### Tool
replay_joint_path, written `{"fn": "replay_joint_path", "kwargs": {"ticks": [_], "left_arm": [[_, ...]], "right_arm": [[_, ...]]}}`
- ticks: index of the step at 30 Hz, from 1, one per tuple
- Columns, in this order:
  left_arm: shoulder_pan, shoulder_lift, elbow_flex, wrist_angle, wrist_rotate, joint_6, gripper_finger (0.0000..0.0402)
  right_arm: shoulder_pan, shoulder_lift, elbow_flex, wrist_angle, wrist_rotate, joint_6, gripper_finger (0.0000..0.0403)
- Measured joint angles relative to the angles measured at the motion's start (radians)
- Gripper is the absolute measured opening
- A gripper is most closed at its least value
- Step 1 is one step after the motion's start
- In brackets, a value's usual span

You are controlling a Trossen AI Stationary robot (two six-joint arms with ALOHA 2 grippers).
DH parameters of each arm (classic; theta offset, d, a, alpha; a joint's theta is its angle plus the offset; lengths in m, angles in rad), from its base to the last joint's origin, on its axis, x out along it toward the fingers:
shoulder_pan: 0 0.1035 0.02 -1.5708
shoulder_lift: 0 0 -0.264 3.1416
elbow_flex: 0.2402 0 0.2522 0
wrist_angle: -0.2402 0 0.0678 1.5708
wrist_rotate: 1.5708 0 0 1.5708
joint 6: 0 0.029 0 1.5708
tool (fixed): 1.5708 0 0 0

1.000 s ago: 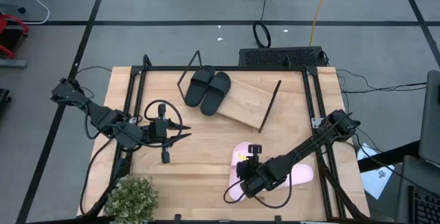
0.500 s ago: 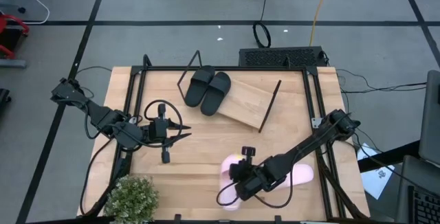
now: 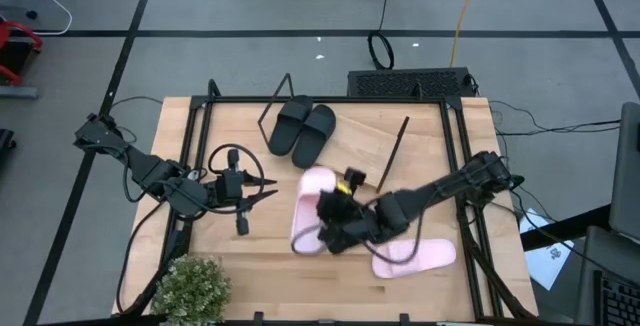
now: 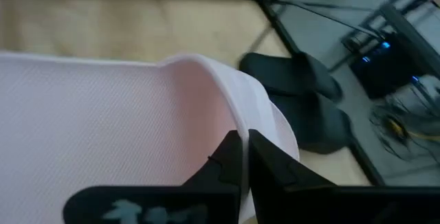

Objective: Pick and place slides into the shelf
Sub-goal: Put the left pink slides on the shelf

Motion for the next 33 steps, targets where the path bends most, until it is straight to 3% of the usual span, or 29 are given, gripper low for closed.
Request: {"fn": "replay_joint_path", "kwargs": {"ticks": [8,16,33], "left_arm": [[0.000,0.000,0.000,0.000,-0.021,0.038,0.0086],[0.000,0.000,0.000,0.000,-0.029,0.084,0.0086],[0.011,0.000,0.000,0.000,-0.036,0.166,0.0086]], "right_arm": [[-0.175,0.001,0.000,-0.162,0.001,-0.004,0.0001],[-0.305,0.000,-0.019,-0.175,0.021,-0.097,0.0000],[-0.373,0.001,-0.269,-0.090,0.032,-0.271,0.0000]]}}
